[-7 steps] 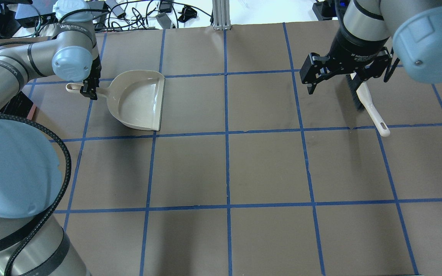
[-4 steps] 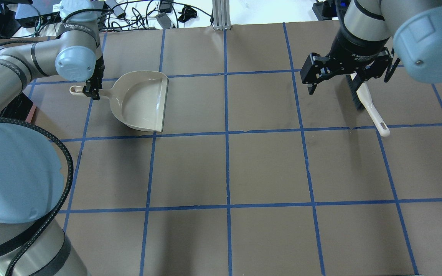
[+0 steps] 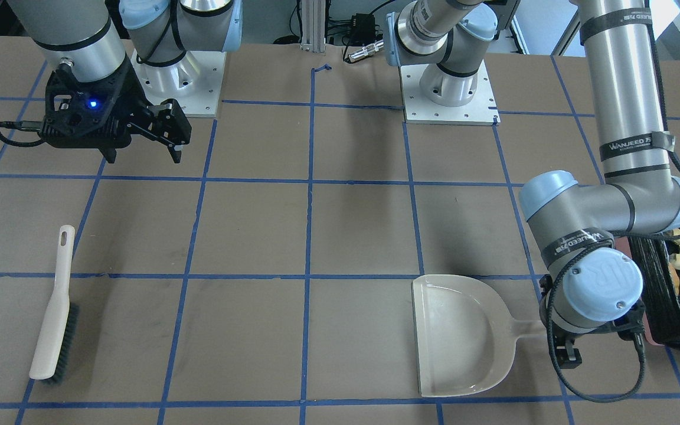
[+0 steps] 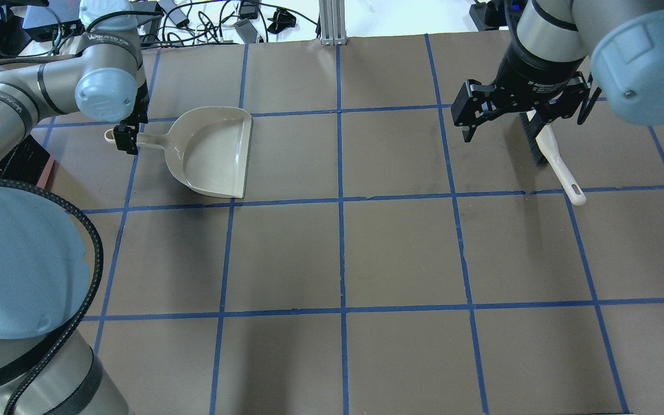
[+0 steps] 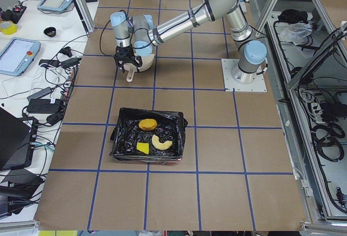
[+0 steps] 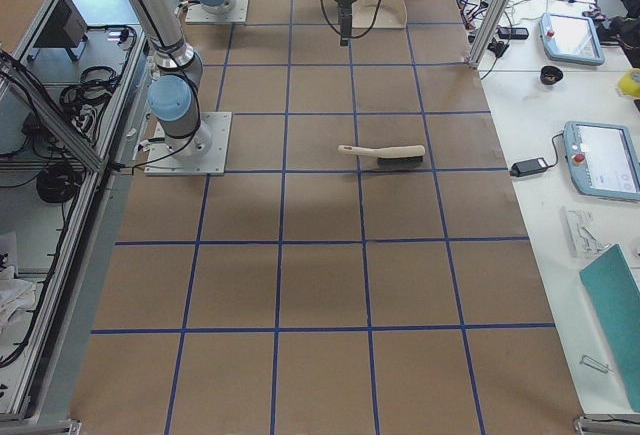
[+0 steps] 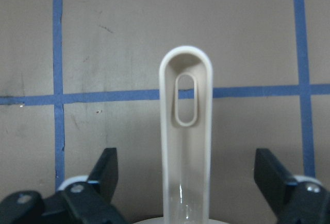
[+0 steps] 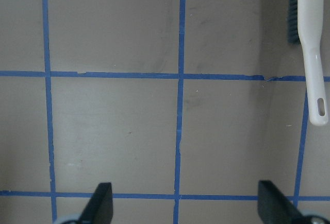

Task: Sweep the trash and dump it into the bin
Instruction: 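Lower the dustpan flat onto the table with the left gripper, then open the left gripper and lift it off the dustpan handle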

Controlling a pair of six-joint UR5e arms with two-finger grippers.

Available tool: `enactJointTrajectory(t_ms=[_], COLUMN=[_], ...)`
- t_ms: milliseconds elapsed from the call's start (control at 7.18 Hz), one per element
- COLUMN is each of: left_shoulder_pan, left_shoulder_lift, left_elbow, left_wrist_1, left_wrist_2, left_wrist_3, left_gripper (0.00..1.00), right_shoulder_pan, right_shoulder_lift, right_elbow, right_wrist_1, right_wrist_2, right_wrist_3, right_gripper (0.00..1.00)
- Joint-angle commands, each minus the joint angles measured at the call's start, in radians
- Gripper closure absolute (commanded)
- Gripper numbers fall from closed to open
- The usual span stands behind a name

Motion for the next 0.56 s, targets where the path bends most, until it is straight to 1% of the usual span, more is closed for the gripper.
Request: enactJointTrajectory(t_ms=[0,279,418], left_shoulder_pan=[0.025,0.026,0.026], left_shoulder_lift=[0.003,0.029,0.058], left_elbow=[0.070,0.110,0.110], left_wrist_1=[0.004,0.029,0.059], left_wrist_2=[0.029,0.035,0.033], left_wrist_3=[-0.005,-0.009,-0.011], left_gripper=[0.00,0.00,0.00], right_shoulder_pan=[0.001,0.001,0.001], right_shoulder_lift=[0.000,0.001,0.001], right_elbow=[-0.001,0.000,0.000], right_wrist_1=[-0.011,-0.017,-0.017], right_wrist_2=[0.001,-0.001,-0.002], right_wrist_3=[0.002,0.002,0.002], right_gripper=[0.00,0.00,0.00])
